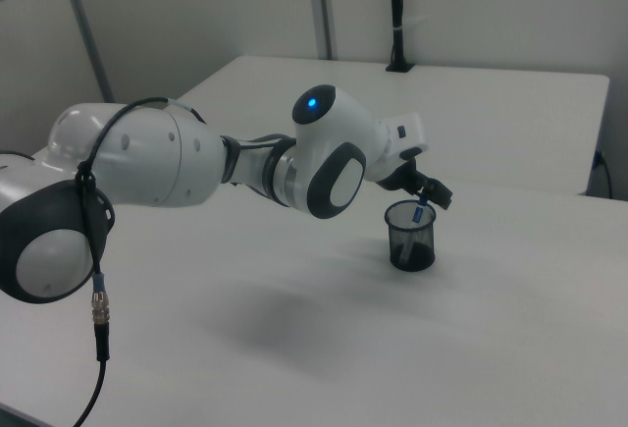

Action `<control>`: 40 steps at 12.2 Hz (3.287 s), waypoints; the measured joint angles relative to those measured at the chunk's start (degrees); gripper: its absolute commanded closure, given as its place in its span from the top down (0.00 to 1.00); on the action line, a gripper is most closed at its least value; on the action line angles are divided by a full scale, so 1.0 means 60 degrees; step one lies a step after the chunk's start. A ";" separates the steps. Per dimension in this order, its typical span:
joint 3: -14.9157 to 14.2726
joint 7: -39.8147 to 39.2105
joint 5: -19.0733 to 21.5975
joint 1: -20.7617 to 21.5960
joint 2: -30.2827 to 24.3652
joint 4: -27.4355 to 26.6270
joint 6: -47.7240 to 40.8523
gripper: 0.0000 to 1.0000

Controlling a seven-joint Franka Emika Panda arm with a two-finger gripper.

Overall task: Remove the marker
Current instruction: 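Lower the gripper over the cup and close on the blue-capped marker, then lift the marker up and out of the pen cup, then carry the marker away from the cup and lower it to the table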

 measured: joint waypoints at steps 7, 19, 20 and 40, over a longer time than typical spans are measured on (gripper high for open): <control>0.0000 0.0000 0.0000 0.0061 0.0101 0.0136 0.0103 0.06; -0.0002 -0.0178 -0.0013 0.0049 -0.0538 0.0507 0.0127 0.00; -0.0002 -0.0195 -0.0013 0.0052 -0.0718 0.0506 0.0127 0.00; 0.0819 -0.2043 0.0000 0.1858 -0.1089 -0.0279 -0.3729 0.07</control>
